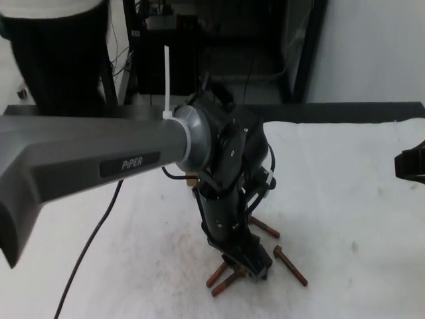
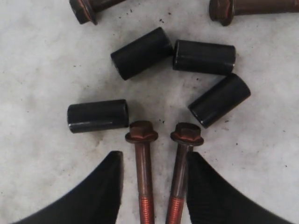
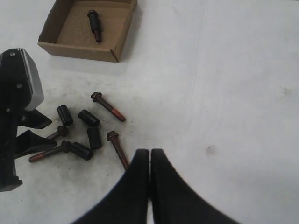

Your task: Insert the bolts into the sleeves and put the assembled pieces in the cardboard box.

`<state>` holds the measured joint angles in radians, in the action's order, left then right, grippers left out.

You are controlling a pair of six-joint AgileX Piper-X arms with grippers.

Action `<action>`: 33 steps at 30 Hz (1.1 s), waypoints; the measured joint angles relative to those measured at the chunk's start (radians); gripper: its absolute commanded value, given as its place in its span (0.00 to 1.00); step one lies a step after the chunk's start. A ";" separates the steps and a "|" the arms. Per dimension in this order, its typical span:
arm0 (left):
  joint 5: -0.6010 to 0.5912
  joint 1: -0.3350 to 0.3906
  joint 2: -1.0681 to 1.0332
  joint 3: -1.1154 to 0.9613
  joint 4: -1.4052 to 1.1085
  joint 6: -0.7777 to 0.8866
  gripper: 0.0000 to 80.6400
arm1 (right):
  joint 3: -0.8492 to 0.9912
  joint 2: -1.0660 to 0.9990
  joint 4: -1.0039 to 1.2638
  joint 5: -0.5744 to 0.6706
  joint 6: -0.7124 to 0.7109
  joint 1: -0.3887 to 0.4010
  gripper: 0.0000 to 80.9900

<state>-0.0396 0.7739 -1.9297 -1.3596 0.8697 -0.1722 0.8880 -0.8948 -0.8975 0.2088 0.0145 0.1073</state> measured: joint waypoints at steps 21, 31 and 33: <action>0.021 0.000 -0.047 -0.003 -0.013 0.000 0.50 | 0.000 0.000 0.000 0.000 0.000 0.000 0.01; 0.095 -0.012 -0.068 -0.007 -0.011 -0.077 0.50 | 0.000 0.000 0.000 0.047 0.000 0.000 0.01; 0.097 -0.014 -0.070 -0.007 -0.011 -0.077 0.50 | 0.000 0.000 -0.003 0.049 0.000 0.000 0.01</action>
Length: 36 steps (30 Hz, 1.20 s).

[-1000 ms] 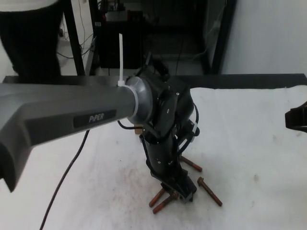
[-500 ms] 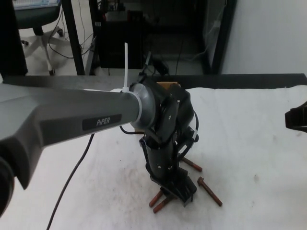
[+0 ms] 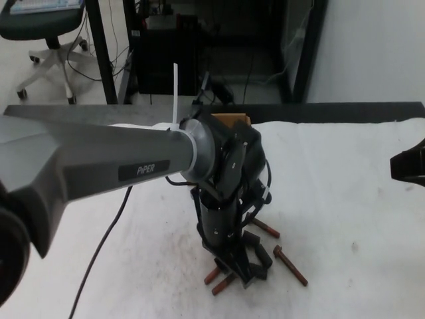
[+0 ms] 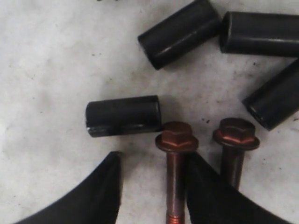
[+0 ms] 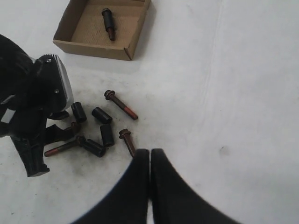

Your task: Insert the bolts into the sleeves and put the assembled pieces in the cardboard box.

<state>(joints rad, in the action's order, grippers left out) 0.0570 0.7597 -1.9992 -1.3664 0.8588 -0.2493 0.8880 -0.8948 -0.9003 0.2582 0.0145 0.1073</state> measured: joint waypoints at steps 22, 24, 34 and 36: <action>-0.037 0.000 0.000 0.000 -0.022 0.000 0.45 | 0.000 0.000 -0.005 0.002 0.000 0.000 0.01; -0.037 0.000 0.000 0.000 -0.023 0.000 0.34 | 0.000 0.000 -0.005 0.002 0.000 0.000 0.01; -0.088 0.000 0.000 0.000 -0.027 -0.006 0.00 | 0.000 0.000 -0.005 0.002 0.000 0.000 0.01; -0.093 -0.001 0.000 0.000 -0.024 -0.005 0.00 | 0.000 0.000 -0.005 0.002 -0.003 0.000 0.01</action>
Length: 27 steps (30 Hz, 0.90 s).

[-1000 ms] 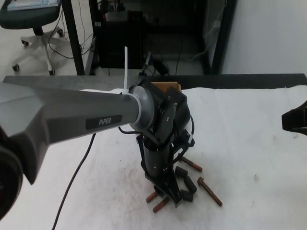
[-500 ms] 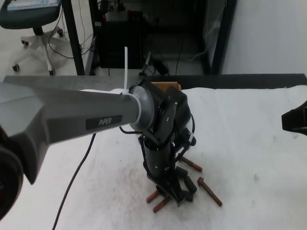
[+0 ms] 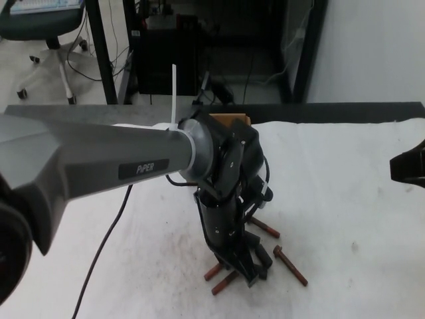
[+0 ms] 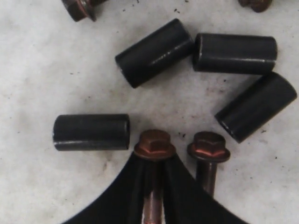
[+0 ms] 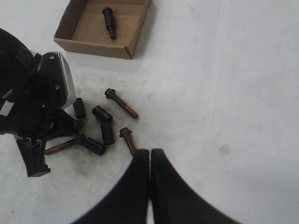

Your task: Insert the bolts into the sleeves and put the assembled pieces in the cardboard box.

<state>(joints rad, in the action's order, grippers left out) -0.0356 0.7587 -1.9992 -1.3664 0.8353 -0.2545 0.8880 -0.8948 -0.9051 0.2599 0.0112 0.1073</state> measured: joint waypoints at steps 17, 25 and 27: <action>0.049 -0.062 0.381 -0.017 0.033 0.076 0.00 | 0.000 -0.024 0.000 0.090 -0.046 0.000 0.01; 0.056 -0.153 0.733 0.170 -0.126 0.157 0.00 | 0.000 -0.145 0.057 0.236 -0.052 0.018 0.05; 0.052 -0.163 0.817 0.247 -0.187 0.176 0.00 | 0.000 -0.187 0.099 0.283 -0.056 0.048 0.15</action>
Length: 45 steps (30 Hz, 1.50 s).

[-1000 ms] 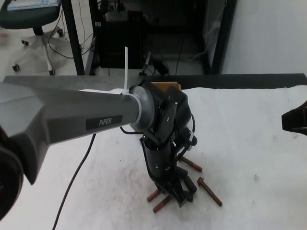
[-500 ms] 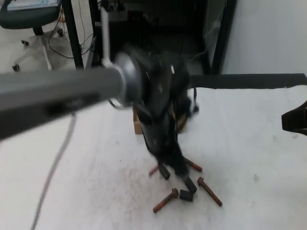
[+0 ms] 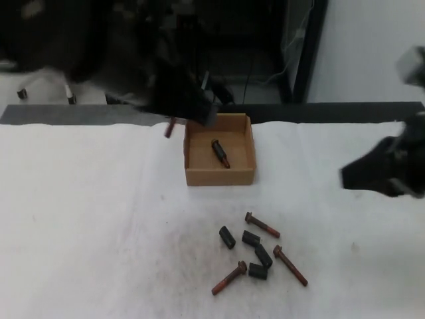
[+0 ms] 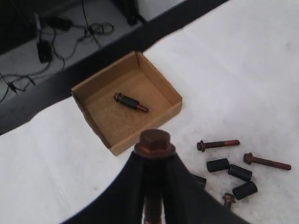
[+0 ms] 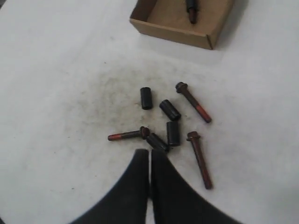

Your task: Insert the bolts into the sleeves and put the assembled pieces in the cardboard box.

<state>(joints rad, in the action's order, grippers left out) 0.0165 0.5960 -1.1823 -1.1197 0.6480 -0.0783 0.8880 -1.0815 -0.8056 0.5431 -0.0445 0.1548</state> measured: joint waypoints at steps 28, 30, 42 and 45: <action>-0.017 -0.113 0.414 0.369 -0.206 0.078 0.00 | 0.520 -0.803 -0.001 -0.400 -0.095 0.439 0.34; -0.017 -0.115 0.414 0.369 -0.187 0.078 0.00 | 0.556 -0.845 -0.018 -0.421 -0.113 0.439 0.34; -0.017 -0.115 0.414 0.369 -0.176 0.078 0.00 | 0.582 -0.945 -0.149 -0.439 -0.134 0.439 0.34; -0.017 -0.115 0.414 0.369 -0.176 0.078 0.00 | 0.582 -0.945 -0.149 -0.439 -0.134 0.439 0.34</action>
<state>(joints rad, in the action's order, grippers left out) 0.0000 0.4812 -0.7688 -0.7502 0.4718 0.0000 1.4696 -2.0267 -0.9550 0.1046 -0.1787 0.5936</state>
